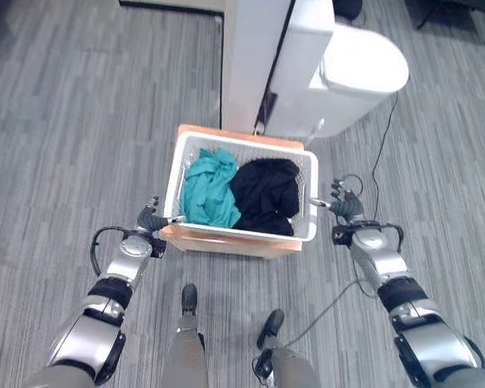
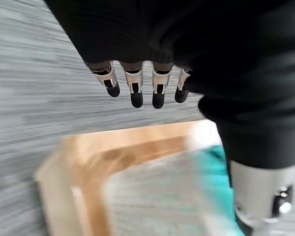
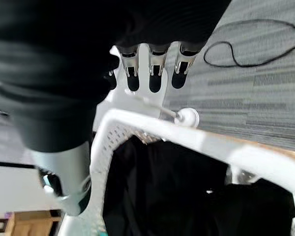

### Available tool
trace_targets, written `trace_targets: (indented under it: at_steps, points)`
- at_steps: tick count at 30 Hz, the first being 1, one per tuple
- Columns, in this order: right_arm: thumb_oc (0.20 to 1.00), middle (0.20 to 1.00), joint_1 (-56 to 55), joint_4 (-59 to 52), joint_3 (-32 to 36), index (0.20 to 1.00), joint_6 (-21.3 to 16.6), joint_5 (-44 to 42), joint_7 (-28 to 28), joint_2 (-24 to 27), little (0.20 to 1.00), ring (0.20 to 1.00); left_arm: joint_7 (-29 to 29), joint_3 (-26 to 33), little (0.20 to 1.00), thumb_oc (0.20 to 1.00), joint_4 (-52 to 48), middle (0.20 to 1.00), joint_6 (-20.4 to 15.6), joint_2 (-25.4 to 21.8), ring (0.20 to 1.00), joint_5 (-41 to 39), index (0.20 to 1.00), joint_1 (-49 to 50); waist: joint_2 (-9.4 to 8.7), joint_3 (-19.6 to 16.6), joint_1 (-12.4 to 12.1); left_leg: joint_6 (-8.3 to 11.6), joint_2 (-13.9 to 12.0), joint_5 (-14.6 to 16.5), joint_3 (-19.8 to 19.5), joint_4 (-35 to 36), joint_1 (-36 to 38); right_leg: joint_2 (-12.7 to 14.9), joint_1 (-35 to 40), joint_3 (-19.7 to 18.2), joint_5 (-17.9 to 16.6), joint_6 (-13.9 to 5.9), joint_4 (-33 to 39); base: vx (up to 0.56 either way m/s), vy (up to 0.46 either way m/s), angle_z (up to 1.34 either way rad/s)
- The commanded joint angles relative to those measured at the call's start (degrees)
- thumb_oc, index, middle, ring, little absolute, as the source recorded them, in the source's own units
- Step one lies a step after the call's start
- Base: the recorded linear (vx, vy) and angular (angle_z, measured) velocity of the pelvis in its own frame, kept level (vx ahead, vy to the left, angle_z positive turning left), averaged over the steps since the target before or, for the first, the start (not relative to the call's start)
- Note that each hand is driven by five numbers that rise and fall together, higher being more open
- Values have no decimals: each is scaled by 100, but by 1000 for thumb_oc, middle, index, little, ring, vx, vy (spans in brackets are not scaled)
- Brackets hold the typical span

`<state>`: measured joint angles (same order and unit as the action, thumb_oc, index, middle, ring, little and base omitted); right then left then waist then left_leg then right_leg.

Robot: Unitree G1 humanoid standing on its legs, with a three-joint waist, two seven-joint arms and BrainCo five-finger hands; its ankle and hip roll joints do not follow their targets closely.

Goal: Grab the laundry basket,head to the washer,open it,put in the laundry and shut it.

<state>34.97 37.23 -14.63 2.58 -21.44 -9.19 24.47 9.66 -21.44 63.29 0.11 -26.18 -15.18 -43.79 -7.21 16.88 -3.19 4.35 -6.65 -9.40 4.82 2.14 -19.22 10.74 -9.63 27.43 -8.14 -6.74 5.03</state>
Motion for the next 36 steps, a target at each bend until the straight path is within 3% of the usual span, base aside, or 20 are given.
trace_targets:
  at_steps: [1,10,19,28,36]
  points:
    - [1000,1000,361,-82,-66,1000,-305,-153,-169,137,1000,1000,375,-137,1000,1000,456,1000,-129,36,1000,-31,1000,-1044,175,55,-68,-78,-67,427,-402,177,355,378,106,-295,472,-325,-426,-49,-30,1]
    - [1000,1000,417,308,23,1000,-398,-271,-278,269,1000,1000,491,-502,1000,1000,114,1000,-159,47,1000,17,1000,-1825,272,349,-60,-39,-71,379,-375,146,241,437,36,-229,476,-312,-472,-10,-6,2]
    - [1000,1000,248,256,189,1000,-374,-214,-193,423,1000,1000,394,-667,1000,1000,-679,1000,-33,-221,1000,476,1000,-1690,413,425,-89,-108,7,550,-338,-57,277,533,50,-294,504,-319,-569,0,0,0]
    - [1000,1000,1007,577,-132,1000,-348,-330,-236,374,1000,1000,434,-1058,1000,1000,937,1000,75,-6,1000,690,1000,-2642,387,620,-10,-120,-5,547,-310,-181,144,500,-98,-396,454,-315,-579,-7,1,-6]
    - [1000,1000,1294,651,-286,1000,-466,-523,-350,263,1000,1000,477,-1129,1000,1000,1651,1000,97,66,1000,558,1000,-3173,326,711,112,-48,-95,542,-271,-63,94,446,-236,-505,443,-383,-539,8,-2,-1]
